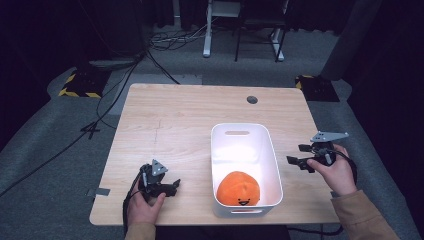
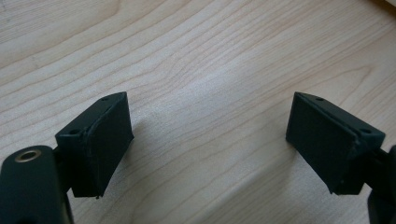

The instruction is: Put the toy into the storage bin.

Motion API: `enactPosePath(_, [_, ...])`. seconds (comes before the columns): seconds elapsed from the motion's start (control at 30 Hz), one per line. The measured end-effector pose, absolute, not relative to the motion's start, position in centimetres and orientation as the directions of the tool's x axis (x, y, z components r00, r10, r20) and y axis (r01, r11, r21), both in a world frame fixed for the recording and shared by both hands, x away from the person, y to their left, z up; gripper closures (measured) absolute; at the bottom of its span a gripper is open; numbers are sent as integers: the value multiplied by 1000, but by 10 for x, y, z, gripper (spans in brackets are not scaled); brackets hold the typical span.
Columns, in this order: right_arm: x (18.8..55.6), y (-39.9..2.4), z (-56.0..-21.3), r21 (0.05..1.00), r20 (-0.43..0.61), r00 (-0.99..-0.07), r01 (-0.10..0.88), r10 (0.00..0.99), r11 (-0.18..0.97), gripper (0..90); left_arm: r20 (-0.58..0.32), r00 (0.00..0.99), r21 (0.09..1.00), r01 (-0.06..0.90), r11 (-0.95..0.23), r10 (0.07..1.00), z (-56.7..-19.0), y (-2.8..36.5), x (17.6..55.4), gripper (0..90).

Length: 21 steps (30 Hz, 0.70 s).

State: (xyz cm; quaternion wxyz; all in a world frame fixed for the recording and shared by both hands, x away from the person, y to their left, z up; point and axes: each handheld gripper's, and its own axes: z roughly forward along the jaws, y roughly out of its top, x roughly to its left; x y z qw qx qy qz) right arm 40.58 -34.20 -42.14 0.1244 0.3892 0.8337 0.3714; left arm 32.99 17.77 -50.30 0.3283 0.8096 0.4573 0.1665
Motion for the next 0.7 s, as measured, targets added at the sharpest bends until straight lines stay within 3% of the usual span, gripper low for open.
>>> enactPosePath(0.33, [406, -340, -453, 660, 102, -634, 620, 767, 425, 212, -31, 527, 684, 631, -367, 849, -503, 178, 330, 147])
enactPosePath(0.7, [401, -339, -479, 651, 66, -612, 625, 788, 431, 202, -31, 527, 684, 631, -367, 849, -503, 178, 330, 147])
